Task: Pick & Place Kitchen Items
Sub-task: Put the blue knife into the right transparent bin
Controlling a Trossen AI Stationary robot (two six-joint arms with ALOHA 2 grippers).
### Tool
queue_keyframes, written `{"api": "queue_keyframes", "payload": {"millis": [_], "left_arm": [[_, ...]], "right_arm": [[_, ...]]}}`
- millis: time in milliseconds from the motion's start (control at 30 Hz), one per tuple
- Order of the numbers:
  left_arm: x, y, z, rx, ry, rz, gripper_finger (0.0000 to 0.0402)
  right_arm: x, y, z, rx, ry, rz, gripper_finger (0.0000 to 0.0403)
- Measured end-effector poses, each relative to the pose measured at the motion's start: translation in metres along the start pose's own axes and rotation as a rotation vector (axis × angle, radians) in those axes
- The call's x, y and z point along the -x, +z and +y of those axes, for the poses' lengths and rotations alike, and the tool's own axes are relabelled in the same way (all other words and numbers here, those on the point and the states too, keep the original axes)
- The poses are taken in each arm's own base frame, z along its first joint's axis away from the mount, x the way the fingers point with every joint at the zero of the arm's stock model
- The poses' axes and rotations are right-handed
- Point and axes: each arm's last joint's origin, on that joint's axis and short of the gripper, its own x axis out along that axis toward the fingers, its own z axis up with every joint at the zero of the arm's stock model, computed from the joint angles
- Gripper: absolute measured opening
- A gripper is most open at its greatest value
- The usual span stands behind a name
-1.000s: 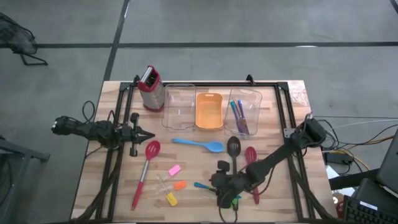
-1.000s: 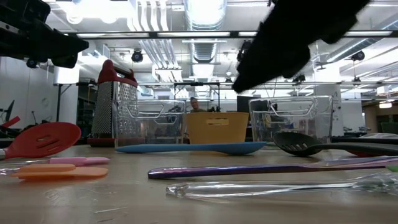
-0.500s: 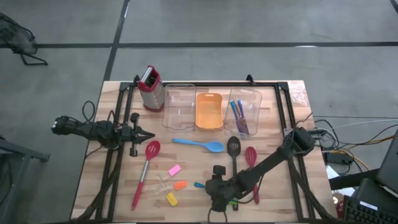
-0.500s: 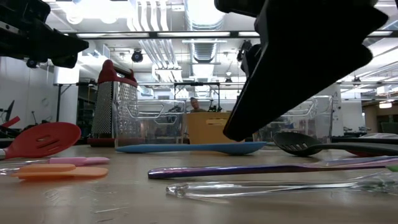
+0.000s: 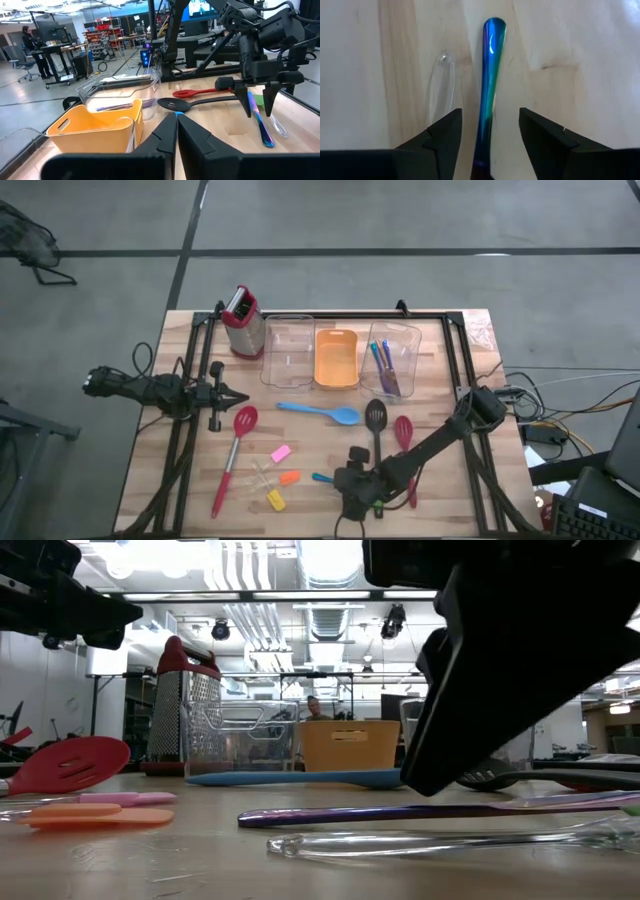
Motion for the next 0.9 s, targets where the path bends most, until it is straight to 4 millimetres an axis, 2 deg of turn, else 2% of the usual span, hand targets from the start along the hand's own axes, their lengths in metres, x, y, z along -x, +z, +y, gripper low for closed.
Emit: {"api": "queue_keyframes", "payload": {"millis": [167, 433, 900], "left_arm": [[0.000, 0.000, 0.000, 0.000, 0.000, 0.000, 0.0020], [0.000, 0.000, 0.000, 0.000, 0.000, 0.000, 0.0021], [0.000, 0.000, 0.000, 0.000, 0.000, 0.000, 0.0021]], "right_arm": [[-0.008, -0.005, 0.001, -0.001, 0.013, 0.039, 0.0196], [-0.013, -0.008, -0.001, 0.010, -0.002, 0.054, 0.0168], [-0.013, -0.009, -0.005, 0.045, -0.029, 0.082, 0.0076]]}}
